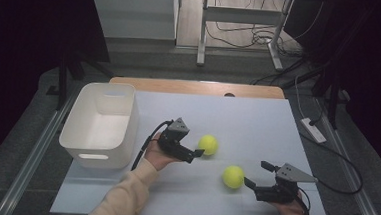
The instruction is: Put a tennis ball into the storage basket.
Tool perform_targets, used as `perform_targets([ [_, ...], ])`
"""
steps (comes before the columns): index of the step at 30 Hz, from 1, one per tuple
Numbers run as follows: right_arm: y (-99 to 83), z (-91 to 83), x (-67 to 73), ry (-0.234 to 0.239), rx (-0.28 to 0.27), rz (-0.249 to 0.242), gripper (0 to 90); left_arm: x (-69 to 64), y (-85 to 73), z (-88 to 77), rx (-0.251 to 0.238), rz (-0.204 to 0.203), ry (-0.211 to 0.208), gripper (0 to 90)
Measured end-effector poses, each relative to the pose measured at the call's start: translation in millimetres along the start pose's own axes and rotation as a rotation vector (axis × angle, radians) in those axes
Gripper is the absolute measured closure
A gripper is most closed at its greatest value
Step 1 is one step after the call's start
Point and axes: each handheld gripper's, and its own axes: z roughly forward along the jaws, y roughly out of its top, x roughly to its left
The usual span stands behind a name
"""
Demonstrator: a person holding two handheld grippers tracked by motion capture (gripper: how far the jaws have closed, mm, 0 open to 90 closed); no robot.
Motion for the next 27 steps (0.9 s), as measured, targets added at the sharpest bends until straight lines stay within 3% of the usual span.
perform_targets([
  [3, -0.1, -0.1, -0.7, 0.002, -0.002, 0.003, 10.4, 0.3, 2.0, 4.8, 0.021, 0.001, 0.003, 4.1],
  [27, -0.8, -0.5, -1.5, 0.001, 0.002, 0.005, 10.5, 0.1, 24.8, 26.4, 0.055, 0.02, -0.008, 4.5],
])
